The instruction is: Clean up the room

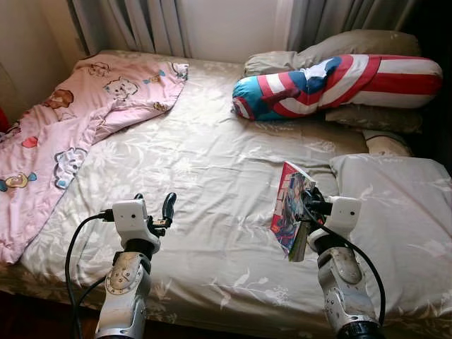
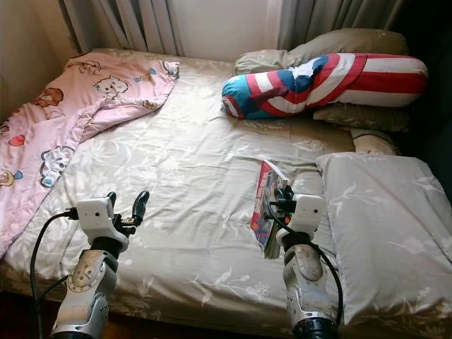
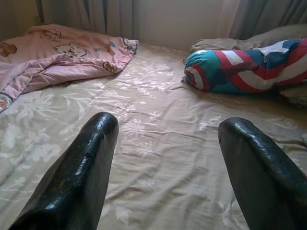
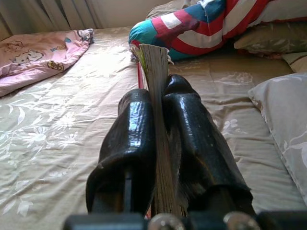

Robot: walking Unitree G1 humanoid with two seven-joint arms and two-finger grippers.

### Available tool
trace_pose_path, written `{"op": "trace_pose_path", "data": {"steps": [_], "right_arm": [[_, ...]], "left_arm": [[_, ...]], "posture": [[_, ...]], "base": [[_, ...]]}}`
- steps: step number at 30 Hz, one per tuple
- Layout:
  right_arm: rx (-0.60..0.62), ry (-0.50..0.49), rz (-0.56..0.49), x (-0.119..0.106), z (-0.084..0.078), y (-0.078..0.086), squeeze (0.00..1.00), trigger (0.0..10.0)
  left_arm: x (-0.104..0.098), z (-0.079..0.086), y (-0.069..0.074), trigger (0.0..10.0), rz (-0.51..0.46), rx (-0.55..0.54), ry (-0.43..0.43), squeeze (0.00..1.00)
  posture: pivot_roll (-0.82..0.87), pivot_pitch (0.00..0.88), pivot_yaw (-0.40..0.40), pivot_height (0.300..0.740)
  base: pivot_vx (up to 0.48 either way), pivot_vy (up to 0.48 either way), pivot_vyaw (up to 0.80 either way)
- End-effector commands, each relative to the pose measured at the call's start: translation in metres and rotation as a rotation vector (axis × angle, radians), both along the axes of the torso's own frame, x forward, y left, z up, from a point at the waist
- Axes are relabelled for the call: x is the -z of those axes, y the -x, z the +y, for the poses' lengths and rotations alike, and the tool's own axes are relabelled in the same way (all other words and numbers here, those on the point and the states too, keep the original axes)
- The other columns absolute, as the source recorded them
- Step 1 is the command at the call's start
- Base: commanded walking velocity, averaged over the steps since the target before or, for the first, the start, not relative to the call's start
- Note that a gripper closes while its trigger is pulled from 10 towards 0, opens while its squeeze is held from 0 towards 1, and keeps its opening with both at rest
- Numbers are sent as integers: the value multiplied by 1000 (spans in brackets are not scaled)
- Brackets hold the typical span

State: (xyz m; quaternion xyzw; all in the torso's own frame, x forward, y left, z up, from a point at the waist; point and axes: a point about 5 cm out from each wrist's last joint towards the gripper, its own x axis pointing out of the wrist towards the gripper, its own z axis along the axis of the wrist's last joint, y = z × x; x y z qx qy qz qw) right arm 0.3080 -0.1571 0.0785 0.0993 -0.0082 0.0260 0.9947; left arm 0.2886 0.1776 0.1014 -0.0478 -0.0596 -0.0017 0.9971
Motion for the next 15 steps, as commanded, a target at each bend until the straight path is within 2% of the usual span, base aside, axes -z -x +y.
{"op": "trace_pose_path", "data": {"steps": [1,15], "right_arm": [[6,-3,-46,-7,-1,-1,0,10000],[-3,12,-7,-3,-1,-2,0,10000]], "left_arm": [[4,-1,3,10000,20,0,-2,0],[5,-1,3,10000,24,2,-2,0]], "posture": [[-47,124,-41,671],[-49,124,-41,661]], "base": [[0,0,0],[0,0,0]]}}
